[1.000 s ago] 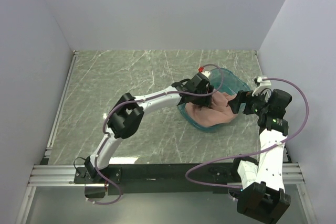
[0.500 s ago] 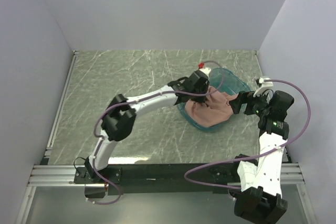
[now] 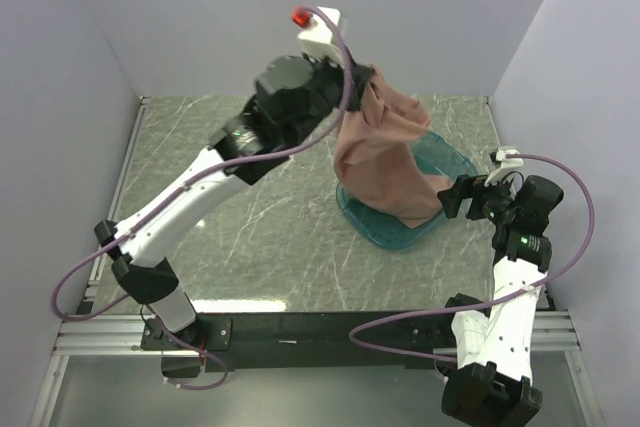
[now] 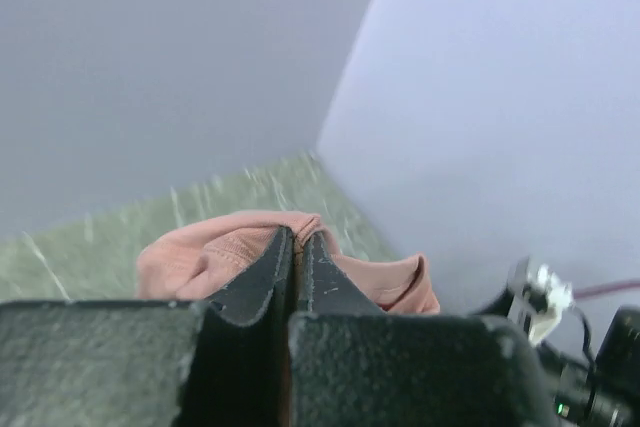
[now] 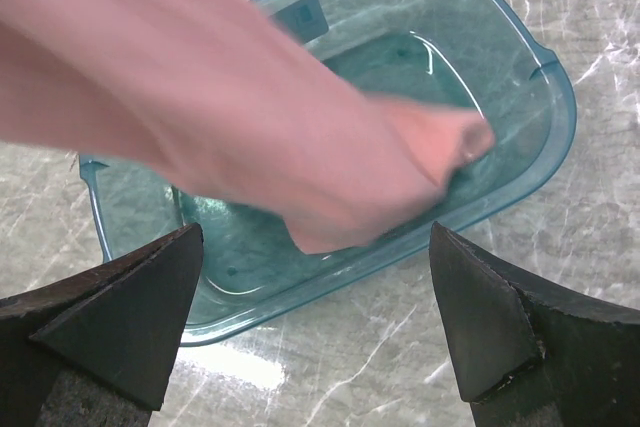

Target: Fold and stack the t-shirts

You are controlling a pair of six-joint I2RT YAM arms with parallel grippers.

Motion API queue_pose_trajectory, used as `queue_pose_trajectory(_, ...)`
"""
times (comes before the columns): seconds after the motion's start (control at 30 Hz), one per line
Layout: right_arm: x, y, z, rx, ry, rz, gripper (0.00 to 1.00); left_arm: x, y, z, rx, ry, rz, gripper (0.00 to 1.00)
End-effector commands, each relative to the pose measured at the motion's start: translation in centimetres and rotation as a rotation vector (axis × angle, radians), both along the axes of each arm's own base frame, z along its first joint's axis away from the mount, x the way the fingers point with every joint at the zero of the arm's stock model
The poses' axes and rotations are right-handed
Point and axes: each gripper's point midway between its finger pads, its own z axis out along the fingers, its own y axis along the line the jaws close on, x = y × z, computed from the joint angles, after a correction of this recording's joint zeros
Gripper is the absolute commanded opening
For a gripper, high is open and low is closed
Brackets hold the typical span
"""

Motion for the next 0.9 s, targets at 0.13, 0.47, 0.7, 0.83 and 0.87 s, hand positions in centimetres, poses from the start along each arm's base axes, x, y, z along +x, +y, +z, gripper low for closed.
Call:
queue_pose_trajectory(0.13,0.0,0.1,0.5,0.001,-0.025,0.005,1.0,-2.7,8.4,13.1,-0.158,-0.251,0.157,0.0)
queue_pose_trajectory(0.47,0.2,0.1,0.2,0.015,-0.007,0.016,1.0,-5.5,17.6,19.8,-0.232,-0.396,0.368,0.0)
queue_pose_trajectory(0.7,0.1,0.3,0.1,0.016,-0.012,0.023,1.0,-7.5,21.8,23.4,-0.309,-0.48,0.445,0.0)
queue_pose_trajectory(0.83,0.1,0.2,0.0,0.014,-0.004,0.023,1.0,-7.2,21.7,22.5,-0.297,-0.458,0.452,0.0)
queue_pose_trajectory(0.87,0.1,0.2,0.0,0.014,-0.002,0.021,1.0,-6.9,21.4,22.0,-0.287,-0.45,0.451,0.0)
